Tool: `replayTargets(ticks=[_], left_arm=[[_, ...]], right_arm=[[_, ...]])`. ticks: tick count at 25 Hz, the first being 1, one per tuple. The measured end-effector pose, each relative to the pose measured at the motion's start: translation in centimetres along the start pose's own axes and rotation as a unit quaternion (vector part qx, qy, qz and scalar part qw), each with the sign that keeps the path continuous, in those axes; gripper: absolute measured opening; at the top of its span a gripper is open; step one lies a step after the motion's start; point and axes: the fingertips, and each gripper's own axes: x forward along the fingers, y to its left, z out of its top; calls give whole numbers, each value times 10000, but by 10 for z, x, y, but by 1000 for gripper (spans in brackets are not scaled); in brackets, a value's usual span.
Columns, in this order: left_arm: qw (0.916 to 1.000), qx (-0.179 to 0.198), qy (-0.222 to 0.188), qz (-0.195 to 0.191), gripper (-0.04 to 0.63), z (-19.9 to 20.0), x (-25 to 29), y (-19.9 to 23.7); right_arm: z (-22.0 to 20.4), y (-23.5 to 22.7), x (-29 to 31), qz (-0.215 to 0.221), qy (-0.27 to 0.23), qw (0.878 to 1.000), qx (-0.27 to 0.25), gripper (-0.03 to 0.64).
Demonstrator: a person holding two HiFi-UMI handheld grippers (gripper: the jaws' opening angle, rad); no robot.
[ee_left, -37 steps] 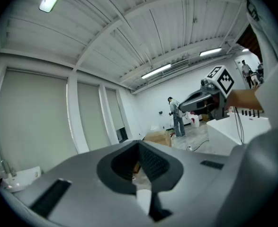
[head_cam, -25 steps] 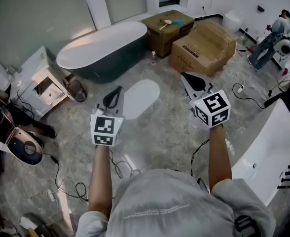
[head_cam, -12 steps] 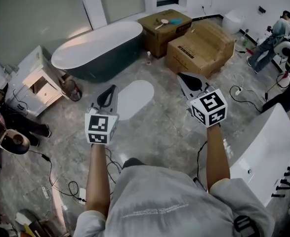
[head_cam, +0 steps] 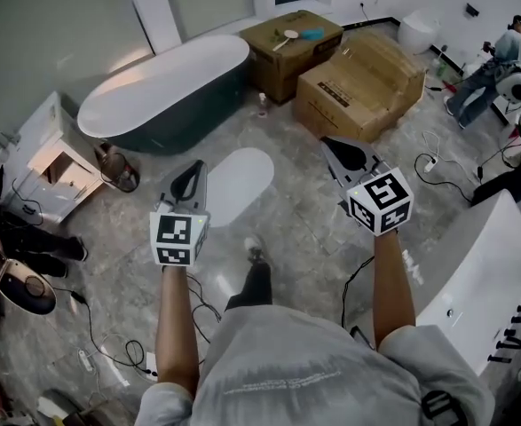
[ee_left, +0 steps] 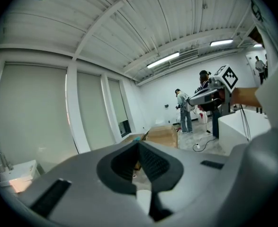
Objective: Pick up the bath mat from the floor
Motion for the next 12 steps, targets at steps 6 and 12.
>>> replayTargets(ticks=[6, 12], left_arm=[[10000, -68, -3, -46, 17, -2, 98, 65], [9998, -130, 8, -141, 17, -3, 179, 122]], right_arm=[[11, -59, 93, 37, 139, 9998, 145, 14], [34, -105, 180, -42, 18, 10000, 37, 14]])
